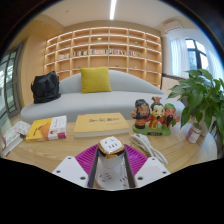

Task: Unplug charger

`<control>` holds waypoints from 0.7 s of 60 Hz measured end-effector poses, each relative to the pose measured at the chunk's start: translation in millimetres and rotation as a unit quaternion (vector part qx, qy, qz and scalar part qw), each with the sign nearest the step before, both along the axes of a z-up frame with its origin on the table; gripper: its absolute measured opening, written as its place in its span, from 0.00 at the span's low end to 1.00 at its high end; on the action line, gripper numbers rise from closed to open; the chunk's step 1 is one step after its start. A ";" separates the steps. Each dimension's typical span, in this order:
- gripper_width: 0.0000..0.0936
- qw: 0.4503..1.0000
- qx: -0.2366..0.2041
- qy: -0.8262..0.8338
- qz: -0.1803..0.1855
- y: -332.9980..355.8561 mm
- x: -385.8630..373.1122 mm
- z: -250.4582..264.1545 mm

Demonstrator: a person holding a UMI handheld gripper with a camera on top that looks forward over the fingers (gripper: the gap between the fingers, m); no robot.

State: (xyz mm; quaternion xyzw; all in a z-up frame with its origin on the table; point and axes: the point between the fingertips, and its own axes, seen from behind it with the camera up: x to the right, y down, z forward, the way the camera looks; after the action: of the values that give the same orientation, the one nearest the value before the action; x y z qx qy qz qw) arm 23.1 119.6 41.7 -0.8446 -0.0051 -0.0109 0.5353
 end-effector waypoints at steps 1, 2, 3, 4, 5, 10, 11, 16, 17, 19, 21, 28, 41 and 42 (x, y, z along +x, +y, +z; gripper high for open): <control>0.46 1.000 0.002 0.001 0.001 1.5 -1.1 -0.1; 0.46 1.000 0.003 0.006 0.002 2.3 -2.3 0.5; 0.45 1.000 0.003 0.007 0.001 2.0 -1.7 0.2; 0.43 1.000 0.003 0.006 0.001 2.0 -1.9 0.0; 0.42 1.000 0.003 0.004 0.002 1.7 -1.9 0.2; 0.33 1.000 0.002 -0.011 0.007 1.2 -3.0 1.1; 0.31 1.000 0.002 -0.013 0.008 1.2 -3.1 2.1; 0.27 0.998 0.062 -0.019 0.006 5.1 -3.0 52.6; 0.27 0.996 0.081 -0.025 0.007 5.8 -2.7 69.9; 0.27 0.993 0.109 -0.036 0.009 6.3 -2.1 102.5; 0.27 0.992 0.121 -0.036 0.013 6.8 -3.2 130.6; 0.27 0.987 0.160 0.001 0.023 2.0 4.1 210.3; 0.26 0.992 0.118 -0.035 -0.015 -17.9 97.4 172.9; 0.26 0.993 0.107 -0.035 -0.019 -19.1 104.8 162.2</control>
State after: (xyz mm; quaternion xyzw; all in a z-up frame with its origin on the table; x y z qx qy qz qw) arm 127.9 100.5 203.9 -0.7816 -0.0068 -0.0515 0.6216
